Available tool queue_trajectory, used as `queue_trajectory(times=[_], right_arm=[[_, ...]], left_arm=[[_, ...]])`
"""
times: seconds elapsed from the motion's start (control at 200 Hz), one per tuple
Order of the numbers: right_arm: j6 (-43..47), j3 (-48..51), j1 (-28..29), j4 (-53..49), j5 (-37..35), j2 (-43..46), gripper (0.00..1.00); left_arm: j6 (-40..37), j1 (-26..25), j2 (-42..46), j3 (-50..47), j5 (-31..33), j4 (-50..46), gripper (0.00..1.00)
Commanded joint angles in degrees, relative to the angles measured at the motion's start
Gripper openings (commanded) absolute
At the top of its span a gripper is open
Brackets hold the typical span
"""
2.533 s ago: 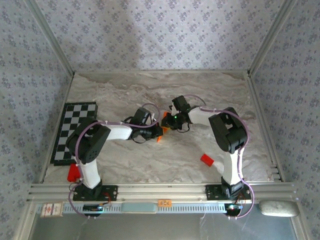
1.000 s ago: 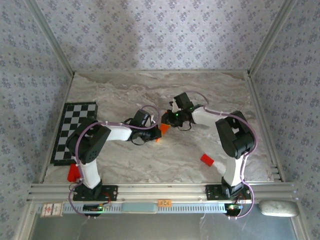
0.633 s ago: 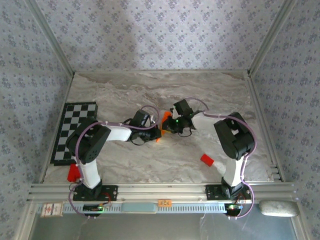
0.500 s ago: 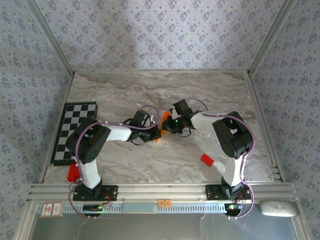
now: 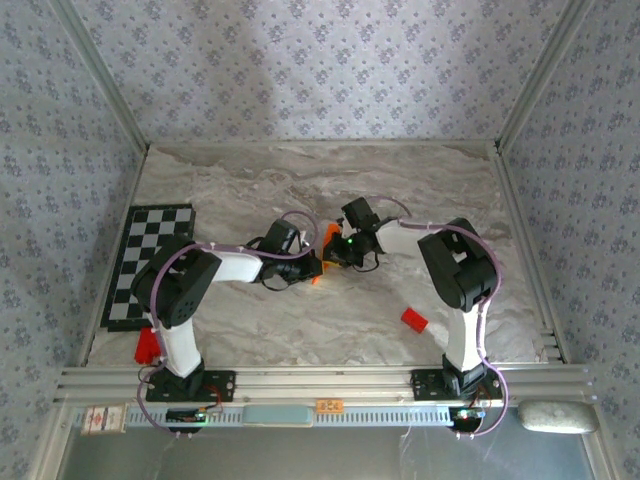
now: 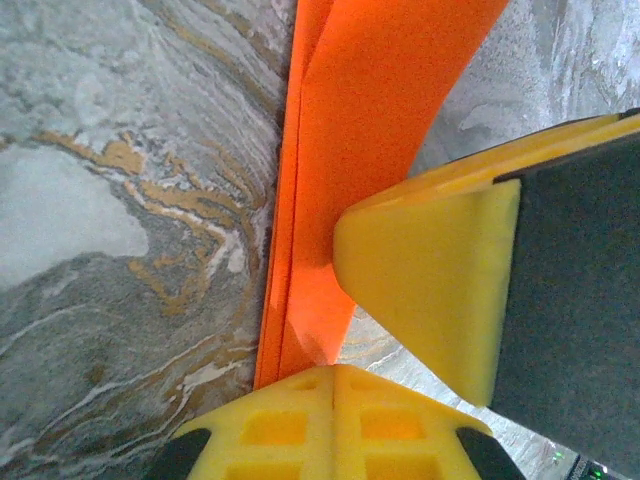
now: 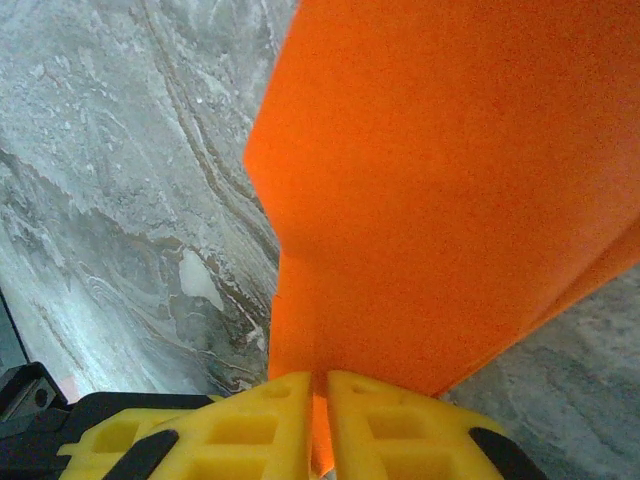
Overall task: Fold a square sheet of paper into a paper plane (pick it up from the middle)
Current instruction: Fold the wing for the fifth time at the center of the table.
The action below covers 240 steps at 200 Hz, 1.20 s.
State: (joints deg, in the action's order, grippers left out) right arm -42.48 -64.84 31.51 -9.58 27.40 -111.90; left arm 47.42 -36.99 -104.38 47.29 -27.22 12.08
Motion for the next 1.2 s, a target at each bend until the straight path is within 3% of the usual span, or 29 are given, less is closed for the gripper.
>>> queue_trajectory(times=[0.0,0.285,0.625,0.74,0.89,1.054,1.194], right_arm=[[1.42,-0.56,-0.13,-7.41,-7.42,-3.71,0.16],[1.36,-1.34,-0.13,-9.2,-7.94,-4.99,0.16],[0.66,-1.31,-0.05,-9.69,-7.71,-4.48,0.16],[-0.7,-0.67,0.03,-9.23,-7.2,-3.33,0.16],[-4.74,1.27,0.43,-7.21,-5.68,-0.69,0.14],[-8.6,3.59,0.62,-3.63,-4.33,1.75,0.11],[-9.4,3.85,0.31,-2.72,-3.79,2.12,0.1]], left_arm=[[-2.11,0.32,1.52,-1.61,-1.89,-7.09,0.01],[-13.28,-0.07,1.46,0.86,-4.51,-18.15,0.01],[-20.78,-0.18,6.48,3.6,-1.3,-29.23,0.0],[-18.16,-0.18,10.09,2.97,-0.68,-25.6,0.01],[-10.4,-0.27,12.09,0.54,0.77,-13.95,0.01],[-2.13,-1.29,8.22,-1.48,1.12,-0.89,0.0],[-0.54,-2.24,4.47,0.06,2.09,-0.12,0.0]])
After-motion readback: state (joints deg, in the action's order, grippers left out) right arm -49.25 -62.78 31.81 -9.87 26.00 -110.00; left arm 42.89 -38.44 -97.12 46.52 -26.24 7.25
